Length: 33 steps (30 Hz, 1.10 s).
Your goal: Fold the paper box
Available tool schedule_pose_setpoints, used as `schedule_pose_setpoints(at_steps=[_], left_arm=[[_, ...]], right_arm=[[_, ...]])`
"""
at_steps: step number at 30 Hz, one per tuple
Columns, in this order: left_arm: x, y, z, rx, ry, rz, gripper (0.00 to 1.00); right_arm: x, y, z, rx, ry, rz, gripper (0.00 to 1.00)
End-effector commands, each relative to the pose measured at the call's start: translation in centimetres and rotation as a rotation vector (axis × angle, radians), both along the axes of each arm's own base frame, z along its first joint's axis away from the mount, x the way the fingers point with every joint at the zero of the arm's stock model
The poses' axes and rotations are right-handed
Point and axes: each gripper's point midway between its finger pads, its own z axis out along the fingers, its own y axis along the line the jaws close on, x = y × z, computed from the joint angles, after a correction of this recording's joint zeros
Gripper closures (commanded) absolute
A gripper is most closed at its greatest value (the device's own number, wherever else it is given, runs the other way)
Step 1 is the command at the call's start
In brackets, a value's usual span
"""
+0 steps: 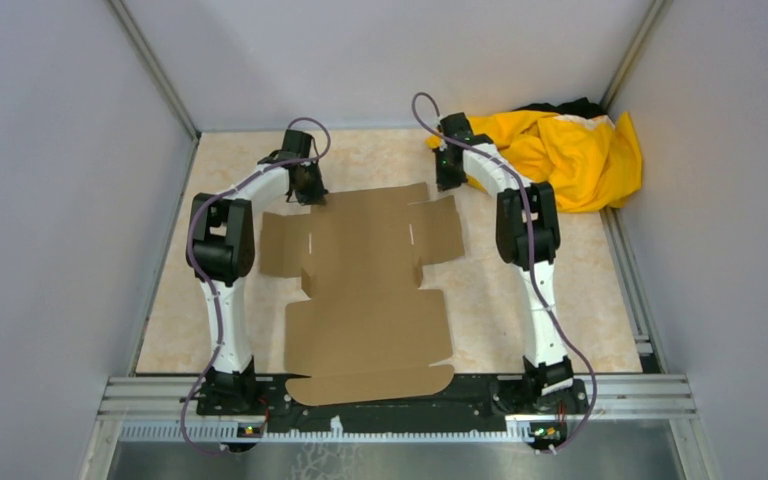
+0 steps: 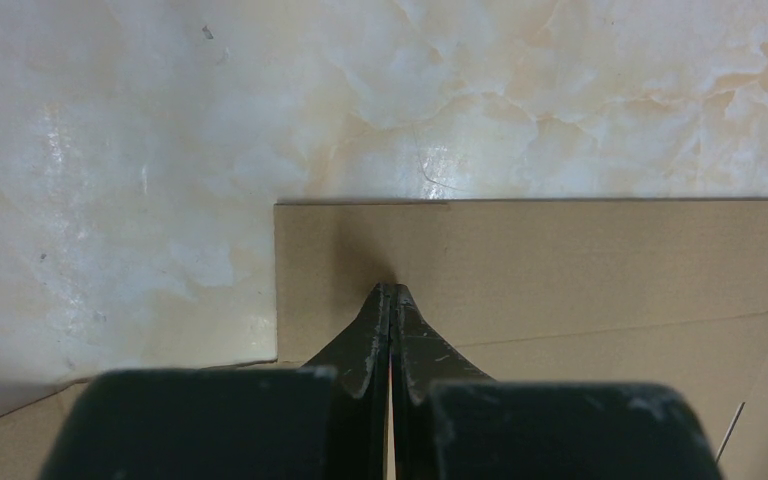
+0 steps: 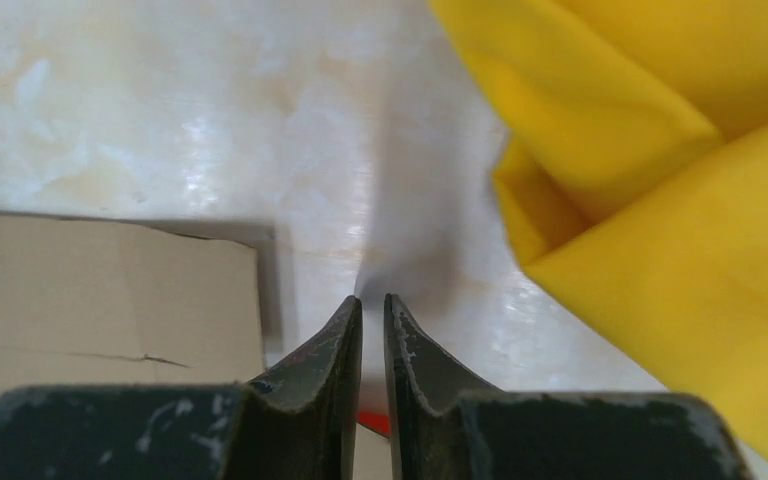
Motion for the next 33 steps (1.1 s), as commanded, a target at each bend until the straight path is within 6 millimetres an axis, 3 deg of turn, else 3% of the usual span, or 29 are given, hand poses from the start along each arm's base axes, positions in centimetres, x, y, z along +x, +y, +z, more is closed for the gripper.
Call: schedule_pose_setpoints(at_steps=[1,9,18,33], left_arm=[[-3.0,0.1,-4.0,0.022,0.139,-0.026,1.00],[-3.0,0.1,-4.2,0.020,0.141,-0.025,1.00],[-3.1,0.0,-4.3,0.016,0.145,-0.026,1.00],[-3.1,-0.1,-4.4,0.008,0.146,-0.028,1.00]], right_arm=[[0.4,-1.2,3.2,-0.070,-0.078,-0.022,0.86],[0.5,-0.5,2.6,-0.040,-0.071,0.002,0.86],[0.3,3.1,3.2,0.036,-0.085,0.072,0.86],[0.9,5.3,6.9,0.122,-0.174,0.108,0.86]])
